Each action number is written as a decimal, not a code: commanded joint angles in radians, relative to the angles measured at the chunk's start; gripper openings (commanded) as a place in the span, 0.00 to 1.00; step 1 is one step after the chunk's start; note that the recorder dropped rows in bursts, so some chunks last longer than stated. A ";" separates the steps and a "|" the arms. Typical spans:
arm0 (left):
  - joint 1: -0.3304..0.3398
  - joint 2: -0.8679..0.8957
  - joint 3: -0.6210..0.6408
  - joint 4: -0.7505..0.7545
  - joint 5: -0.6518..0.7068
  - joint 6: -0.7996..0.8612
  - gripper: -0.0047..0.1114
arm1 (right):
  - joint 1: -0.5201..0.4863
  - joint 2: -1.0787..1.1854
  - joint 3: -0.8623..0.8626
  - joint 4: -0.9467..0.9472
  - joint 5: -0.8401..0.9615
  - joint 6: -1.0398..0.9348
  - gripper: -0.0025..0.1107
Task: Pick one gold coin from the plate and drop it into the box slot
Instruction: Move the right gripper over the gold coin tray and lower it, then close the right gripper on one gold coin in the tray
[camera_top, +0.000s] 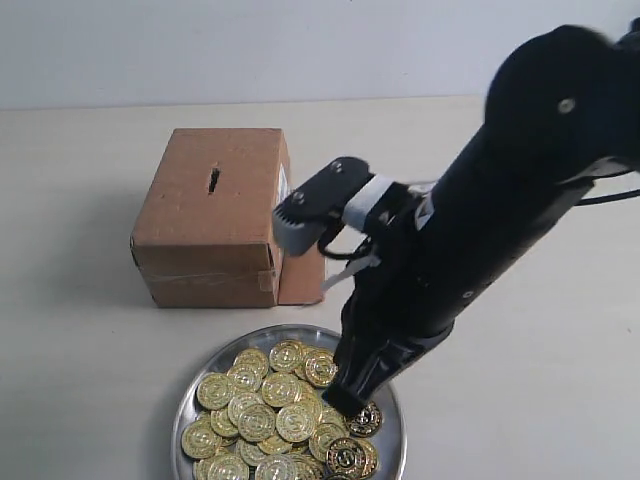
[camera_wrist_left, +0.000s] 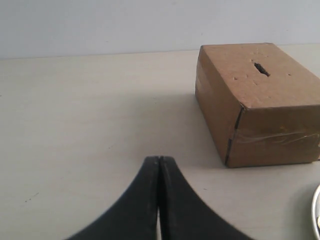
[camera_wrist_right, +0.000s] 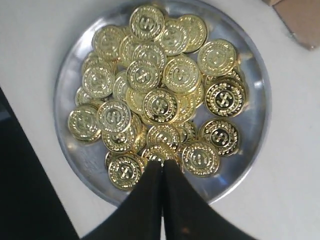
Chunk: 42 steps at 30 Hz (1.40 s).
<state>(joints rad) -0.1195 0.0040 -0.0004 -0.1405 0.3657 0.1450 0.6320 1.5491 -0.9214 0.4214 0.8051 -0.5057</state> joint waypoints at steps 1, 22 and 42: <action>-0.004 -0.004 0.000 -0.002 -0.010 0.000 0.04 | 0.066 0.078 -0.016 -0.060 -0.069 -0.049 0.03; -0.004 -0.004 0.000 -0.002 -0.010 0.000 0.04 | 0.113 0.247 -0.016 0.029 -0.212 -0.583 0.58; -0.004 -0.004 0.000 -0.002 -0.010 0.000 0.04 | 0.113 0.302 -0.049 0.025 -0.257 -0.660 0.50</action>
<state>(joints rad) -0.1195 0.0040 -0.0004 -0.1405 0.3657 0.1450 0.7427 1.8443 -0.9463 0.4502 0.5282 -1.1570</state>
